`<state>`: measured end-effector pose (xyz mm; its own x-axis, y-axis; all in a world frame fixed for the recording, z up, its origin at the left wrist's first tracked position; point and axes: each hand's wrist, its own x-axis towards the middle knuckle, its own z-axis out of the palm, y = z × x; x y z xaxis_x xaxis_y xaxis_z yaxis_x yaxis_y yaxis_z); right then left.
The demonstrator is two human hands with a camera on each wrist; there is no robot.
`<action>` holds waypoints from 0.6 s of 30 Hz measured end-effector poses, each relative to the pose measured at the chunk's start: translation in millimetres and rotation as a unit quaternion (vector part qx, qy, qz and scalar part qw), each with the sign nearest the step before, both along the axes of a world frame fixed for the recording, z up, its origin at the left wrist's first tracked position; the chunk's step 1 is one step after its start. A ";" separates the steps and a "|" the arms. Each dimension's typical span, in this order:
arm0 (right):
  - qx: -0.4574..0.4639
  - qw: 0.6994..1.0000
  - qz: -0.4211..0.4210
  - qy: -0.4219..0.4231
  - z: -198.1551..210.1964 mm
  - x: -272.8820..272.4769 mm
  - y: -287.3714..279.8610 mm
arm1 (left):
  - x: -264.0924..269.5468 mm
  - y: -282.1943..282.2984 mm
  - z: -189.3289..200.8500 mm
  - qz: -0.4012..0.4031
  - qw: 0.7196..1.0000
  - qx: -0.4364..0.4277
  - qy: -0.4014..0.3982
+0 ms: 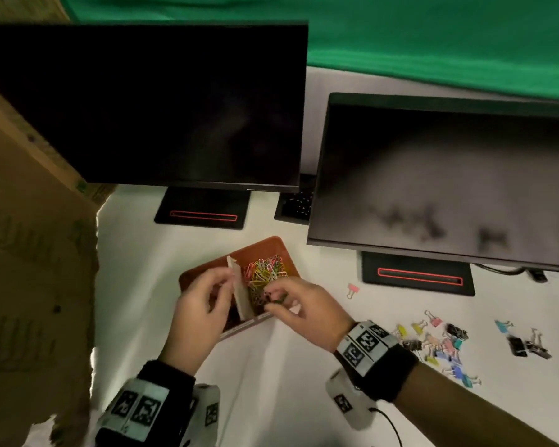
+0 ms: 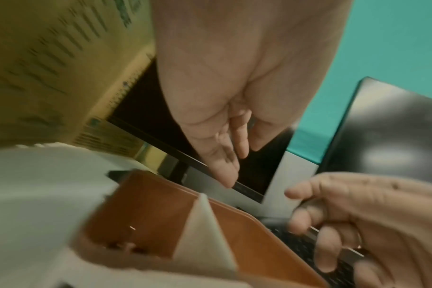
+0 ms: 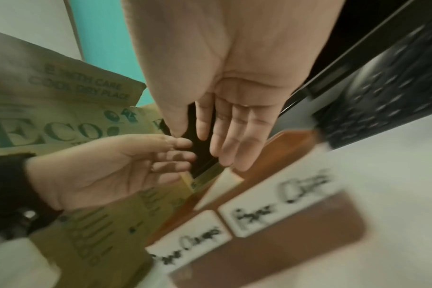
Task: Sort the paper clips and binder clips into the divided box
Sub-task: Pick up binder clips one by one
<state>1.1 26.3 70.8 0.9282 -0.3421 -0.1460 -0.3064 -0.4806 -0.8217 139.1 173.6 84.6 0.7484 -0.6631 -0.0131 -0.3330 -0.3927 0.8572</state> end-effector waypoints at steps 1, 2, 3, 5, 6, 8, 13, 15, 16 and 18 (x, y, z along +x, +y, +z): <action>-0.026 0.999 -0.021 0.012 -8.5 -20.4 -14.8 | -12.1 -11.3 2.6 -0.031 0.999 -0.006 -0.011; -0.050 0.997 -0.040 0.034 -17.6 -41.4 -29.9 | -24.4 -23.3 2.0 -0.061 0.998 -0.010 -0.018; -0.074 0.994 -0.053 0.061 -26.3 -62.5 -45.3 | -37.4 -35.5 0.2 -0.093 0.995 -0.008 -0.016; -0.122 0.982 -0.059 0.134 -38.1 -103.4 -73.1 | -61.7 -59.6 -11.9 -0.167 0.986 0.000 0.004; -0.136 0.973 -0.056 0.179 -39.7 -121.7 -84.1 | -72.6 -72.0 -21.7 -0.203 0.979 0.006 0.004; -0.150 0.953 -0.041 0.259 -41.7 -150.7 -98.9 | -92.0 -96.2 -44.6 -0.260 0.964 0.047 -0.021; -0.162 0.929 0.026 0.332 -55.7 -177.9 -106.1 | -119.0 -145.2 -96.7 -0.302 0.931 0.203 -0.037; -0.156 0.931 0.033 0.328 -63.8 -180.6 -107.3 | -122.3 -158.8 -108.2 -0.305 0.919 0.240 -0.069; -0.148 0.935 0.027 0.321 -66.7 -181.0 -108.4 | -123.0 -163.5 -111.8 -0.306 0.914 0.250 -0.090; -0.118 0.946 0.012 0.300 -70.7 -180.4 -110.7 | -123.4 -168.5 -117.0 -0.298 0.914 0.247 -0.120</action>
